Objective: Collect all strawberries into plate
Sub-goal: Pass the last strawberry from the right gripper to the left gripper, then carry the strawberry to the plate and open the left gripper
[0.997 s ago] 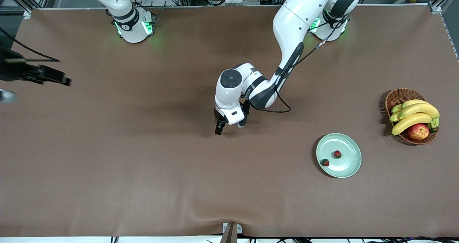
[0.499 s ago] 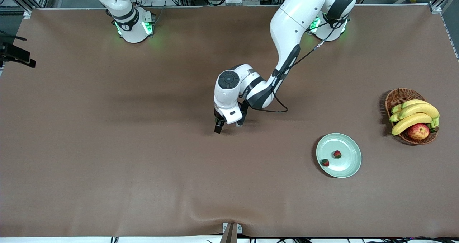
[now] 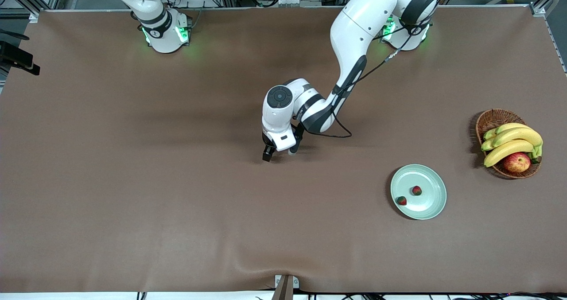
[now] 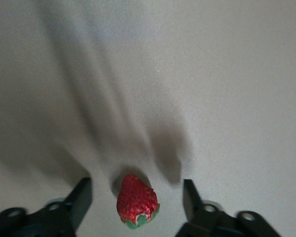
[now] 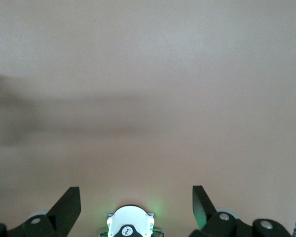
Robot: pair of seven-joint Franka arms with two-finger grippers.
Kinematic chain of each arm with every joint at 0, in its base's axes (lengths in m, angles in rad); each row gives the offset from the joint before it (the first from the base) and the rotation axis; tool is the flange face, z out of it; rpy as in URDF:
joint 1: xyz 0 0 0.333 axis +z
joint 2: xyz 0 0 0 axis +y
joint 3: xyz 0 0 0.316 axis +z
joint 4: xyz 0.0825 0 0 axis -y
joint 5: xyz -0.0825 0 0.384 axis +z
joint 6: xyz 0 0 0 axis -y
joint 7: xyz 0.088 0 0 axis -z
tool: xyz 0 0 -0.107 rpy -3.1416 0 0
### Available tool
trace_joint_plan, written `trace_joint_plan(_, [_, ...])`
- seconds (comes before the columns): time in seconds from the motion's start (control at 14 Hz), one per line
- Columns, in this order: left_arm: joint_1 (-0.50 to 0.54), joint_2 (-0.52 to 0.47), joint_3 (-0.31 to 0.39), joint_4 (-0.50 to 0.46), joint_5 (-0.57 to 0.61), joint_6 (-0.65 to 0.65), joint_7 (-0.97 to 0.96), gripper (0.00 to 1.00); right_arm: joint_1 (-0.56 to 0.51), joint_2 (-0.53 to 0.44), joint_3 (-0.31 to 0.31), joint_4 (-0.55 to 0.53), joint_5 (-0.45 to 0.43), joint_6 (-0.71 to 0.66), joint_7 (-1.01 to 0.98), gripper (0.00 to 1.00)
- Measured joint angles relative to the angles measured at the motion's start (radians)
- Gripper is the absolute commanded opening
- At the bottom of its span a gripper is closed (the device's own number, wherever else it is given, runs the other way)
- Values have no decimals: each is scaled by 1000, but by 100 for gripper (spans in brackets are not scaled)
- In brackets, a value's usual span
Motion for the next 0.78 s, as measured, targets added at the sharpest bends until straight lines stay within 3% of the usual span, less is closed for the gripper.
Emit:
trace_joint_plan(0.28, [-5,0,5,12,0,0,0,0,-3,0,0,0,19,11,4,100])
trace_joint_plan(0.43, [-5,-5,41,29,0,2,0,0,-3,0,0,0,23,22,6,100])
trace_joint_plan(0.78, [32,-76,284,43,0,-24,29,0,-3,0,4,0,31,34,7,100])
